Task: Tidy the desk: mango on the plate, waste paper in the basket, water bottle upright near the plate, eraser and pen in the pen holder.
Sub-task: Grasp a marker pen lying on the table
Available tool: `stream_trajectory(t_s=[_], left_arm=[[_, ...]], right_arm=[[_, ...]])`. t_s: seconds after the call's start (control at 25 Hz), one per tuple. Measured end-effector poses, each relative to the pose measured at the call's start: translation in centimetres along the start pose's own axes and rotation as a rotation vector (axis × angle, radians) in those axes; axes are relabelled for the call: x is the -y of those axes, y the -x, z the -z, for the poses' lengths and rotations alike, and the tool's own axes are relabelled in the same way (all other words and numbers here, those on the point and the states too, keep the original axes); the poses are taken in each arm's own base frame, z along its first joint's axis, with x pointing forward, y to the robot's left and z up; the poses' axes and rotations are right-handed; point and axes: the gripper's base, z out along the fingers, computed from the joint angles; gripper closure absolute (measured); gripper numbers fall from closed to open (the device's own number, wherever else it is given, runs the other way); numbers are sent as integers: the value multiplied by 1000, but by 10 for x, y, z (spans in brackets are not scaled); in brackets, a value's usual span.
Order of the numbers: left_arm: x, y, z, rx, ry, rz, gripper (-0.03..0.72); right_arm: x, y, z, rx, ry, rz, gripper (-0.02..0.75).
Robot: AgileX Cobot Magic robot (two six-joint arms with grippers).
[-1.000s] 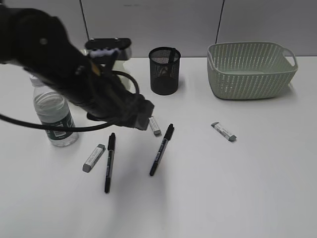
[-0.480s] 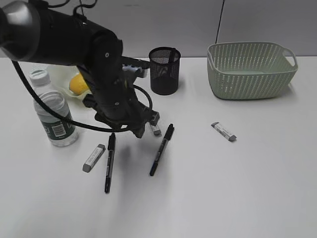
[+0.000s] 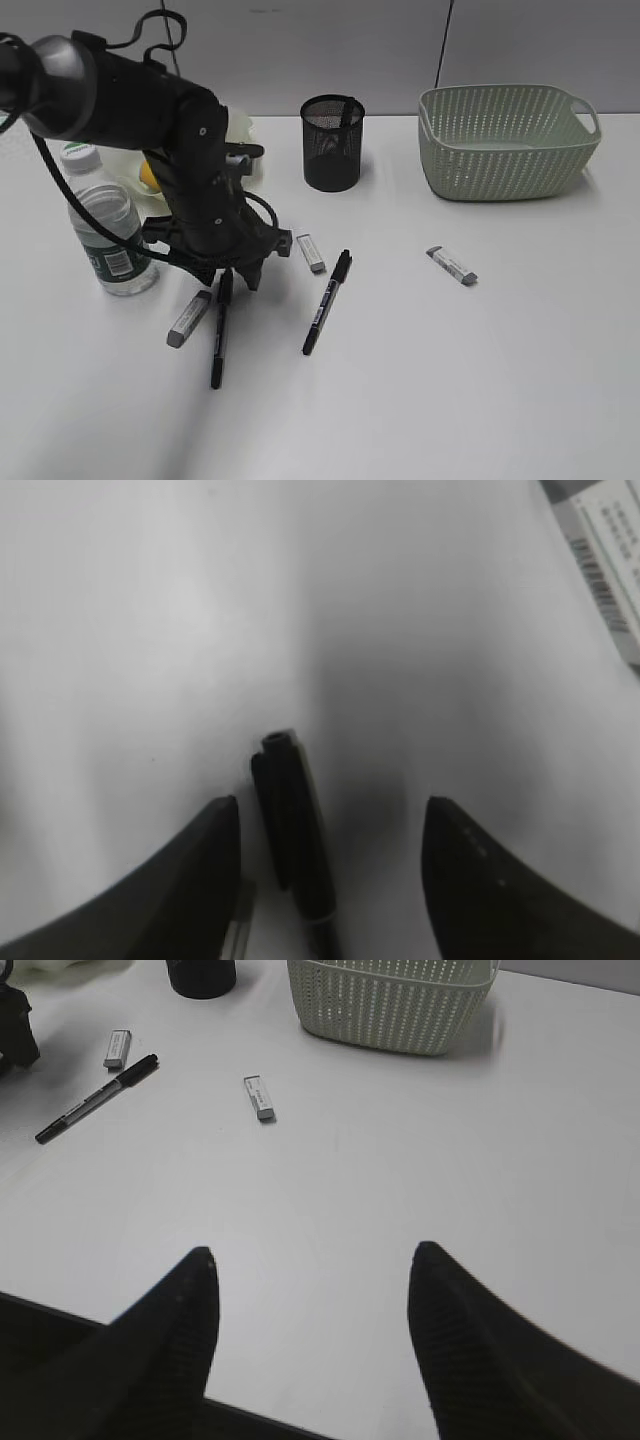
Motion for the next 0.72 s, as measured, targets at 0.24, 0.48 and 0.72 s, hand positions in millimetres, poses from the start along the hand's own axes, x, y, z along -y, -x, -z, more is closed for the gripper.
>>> stream_trajectory(t_s=[0.24, 0.48, 0.72], left_arm=[[0, -2, -17, -26, 13, 3, 282], [-2, -1, -18, -21, 42, -27, 457], [-3, 2, -18, 9, 50, -52, 573]], right_arm=[[0, 0, 0, 0, 0, 0, 262], [0, 0, 0, 0, 0, 0, 262], [0, 0, 0, 0, 0, 0, 262]])
